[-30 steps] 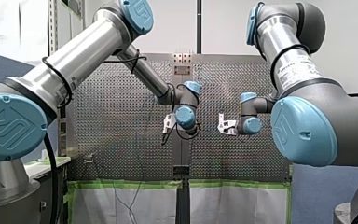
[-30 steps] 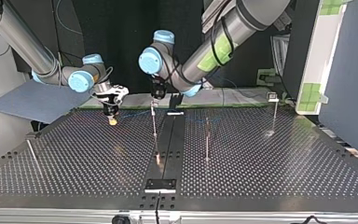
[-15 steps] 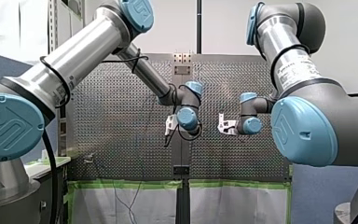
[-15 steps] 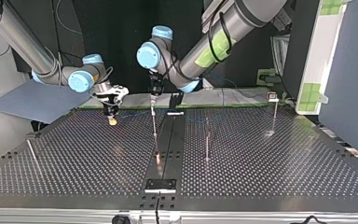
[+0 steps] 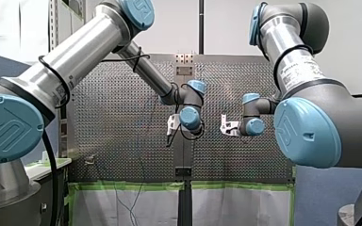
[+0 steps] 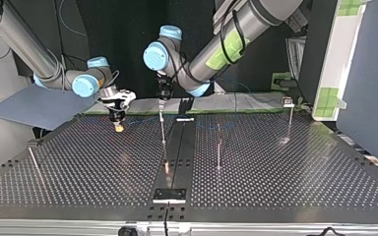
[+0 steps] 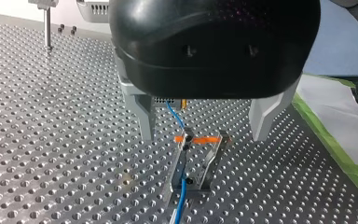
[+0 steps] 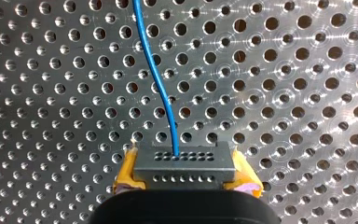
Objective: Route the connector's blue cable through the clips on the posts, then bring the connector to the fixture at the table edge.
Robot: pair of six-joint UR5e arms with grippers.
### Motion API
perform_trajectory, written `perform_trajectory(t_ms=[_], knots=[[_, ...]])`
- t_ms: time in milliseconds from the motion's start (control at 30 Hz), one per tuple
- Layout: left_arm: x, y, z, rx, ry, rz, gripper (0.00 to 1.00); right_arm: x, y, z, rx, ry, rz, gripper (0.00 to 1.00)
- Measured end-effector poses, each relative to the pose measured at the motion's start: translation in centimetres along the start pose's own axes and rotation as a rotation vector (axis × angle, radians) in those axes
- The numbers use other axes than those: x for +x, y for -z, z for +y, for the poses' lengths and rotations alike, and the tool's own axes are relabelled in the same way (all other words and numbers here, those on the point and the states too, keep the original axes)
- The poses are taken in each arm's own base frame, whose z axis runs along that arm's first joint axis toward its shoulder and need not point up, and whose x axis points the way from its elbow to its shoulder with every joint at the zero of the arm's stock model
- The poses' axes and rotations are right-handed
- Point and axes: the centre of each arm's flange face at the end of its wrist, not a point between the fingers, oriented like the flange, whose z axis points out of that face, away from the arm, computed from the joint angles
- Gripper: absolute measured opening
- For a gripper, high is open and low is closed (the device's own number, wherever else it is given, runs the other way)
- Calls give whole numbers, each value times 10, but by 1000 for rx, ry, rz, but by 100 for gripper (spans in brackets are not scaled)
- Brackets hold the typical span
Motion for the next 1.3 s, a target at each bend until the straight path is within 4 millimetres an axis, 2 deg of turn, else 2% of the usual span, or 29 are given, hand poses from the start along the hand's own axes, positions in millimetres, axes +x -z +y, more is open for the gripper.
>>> perform_trajectory(t_ms=[467, 567, 867, 1133, 1300], knots=[[0, 0, -3, 23, 2, 0, 100, 0, 0, 0, 0, 0, -2, 0], [0, 5, -7, 40, -8, 8, 100, -1, 0, 0, 0, -1, -4, 0], [-15, 41, -16, 68, -13, -28, 100, -1, 1, 0, 0, 0, -11, 0], [-29, 70, -10, 49, 57, -67, 100, -2, 1, 0, -1, -1, -13, 0], [-32, 89, 1, 25, 76, -41, 100, -2, 2, 0, -1, -5, -16, 0]])
